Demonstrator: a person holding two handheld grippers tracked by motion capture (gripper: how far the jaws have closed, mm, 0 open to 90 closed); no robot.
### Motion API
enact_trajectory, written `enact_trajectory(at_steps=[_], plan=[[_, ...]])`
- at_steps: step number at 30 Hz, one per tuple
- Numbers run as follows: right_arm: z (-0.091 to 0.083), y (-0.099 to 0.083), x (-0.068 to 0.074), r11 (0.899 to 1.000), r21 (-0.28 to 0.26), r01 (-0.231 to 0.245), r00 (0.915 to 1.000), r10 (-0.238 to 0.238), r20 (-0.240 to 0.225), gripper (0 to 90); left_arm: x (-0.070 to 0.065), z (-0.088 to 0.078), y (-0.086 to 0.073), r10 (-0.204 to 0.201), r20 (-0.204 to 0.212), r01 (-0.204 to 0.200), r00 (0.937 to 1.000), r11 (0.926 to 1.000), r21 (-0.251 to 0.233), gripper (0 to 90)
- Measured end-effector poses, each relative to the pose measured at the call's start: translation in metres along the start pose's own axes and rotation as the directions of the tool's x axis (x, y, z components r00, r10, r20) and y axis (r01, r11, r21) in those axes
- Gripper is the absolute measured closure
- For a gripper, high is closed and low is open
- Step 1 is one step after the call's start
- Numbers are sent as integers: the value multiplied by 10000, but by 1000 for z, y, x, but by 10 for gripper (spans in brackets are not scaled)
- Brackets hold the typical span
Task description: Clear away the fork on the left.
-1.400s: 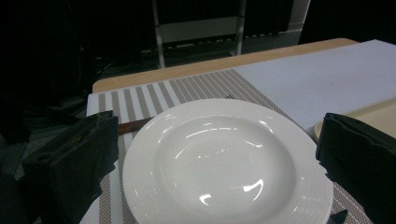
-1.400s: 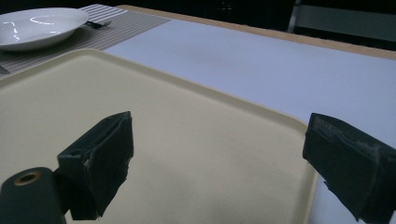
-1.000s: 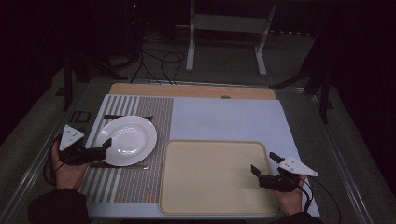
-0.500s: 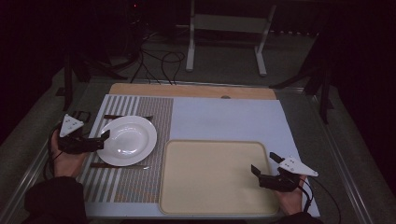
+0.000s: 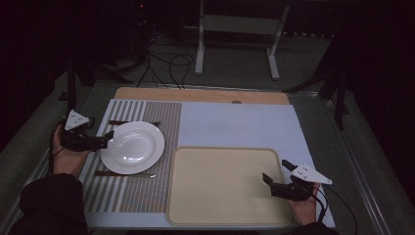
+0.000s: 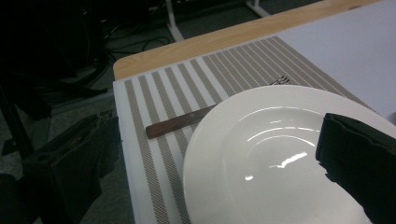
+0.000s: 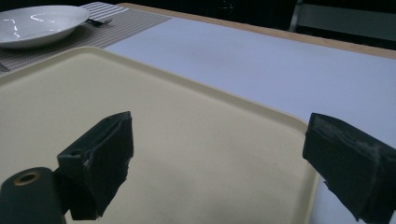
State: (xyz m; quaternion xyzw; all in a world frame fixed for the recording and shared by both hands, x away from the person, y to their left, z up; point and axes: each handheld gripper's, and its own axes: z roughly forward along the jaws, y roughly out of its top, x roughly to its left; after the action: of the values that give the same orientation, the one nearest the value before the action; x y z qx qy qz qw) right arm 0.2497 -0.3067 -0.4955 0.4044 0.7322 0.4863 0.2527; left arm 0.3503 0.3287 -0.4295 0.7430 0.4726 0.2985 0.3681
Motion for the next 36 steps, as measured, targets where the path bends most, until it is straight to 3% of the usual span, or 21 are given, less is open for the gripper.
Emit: enact_trajectory(at_steps=[14, 21, 31, 36], plan=[[0, 0, -1, 10000, -24, -22, 10000, 22, -11, 86, 12, 16, 15, 0, -226, 9, 9997, 9991, 420, 0], [1, -1, -1, 9999, 100, 103, 9999, -103, 6, 86, 26, 28, 22, 3, -389, 30, 9992, 9963, 863, 0], [3, -1, -2, 10000, 61, -38, 10000, 38, 19, 86, 40, 51, 26, 333, -447, -263, 9984, 9885, 1492, 22], [3, 0, -2, 10000, 80, -9, 10000, 8, 71, 86, 47, 66, 28, 537, -350, -458, 9979, 9794, 1965, 12]])
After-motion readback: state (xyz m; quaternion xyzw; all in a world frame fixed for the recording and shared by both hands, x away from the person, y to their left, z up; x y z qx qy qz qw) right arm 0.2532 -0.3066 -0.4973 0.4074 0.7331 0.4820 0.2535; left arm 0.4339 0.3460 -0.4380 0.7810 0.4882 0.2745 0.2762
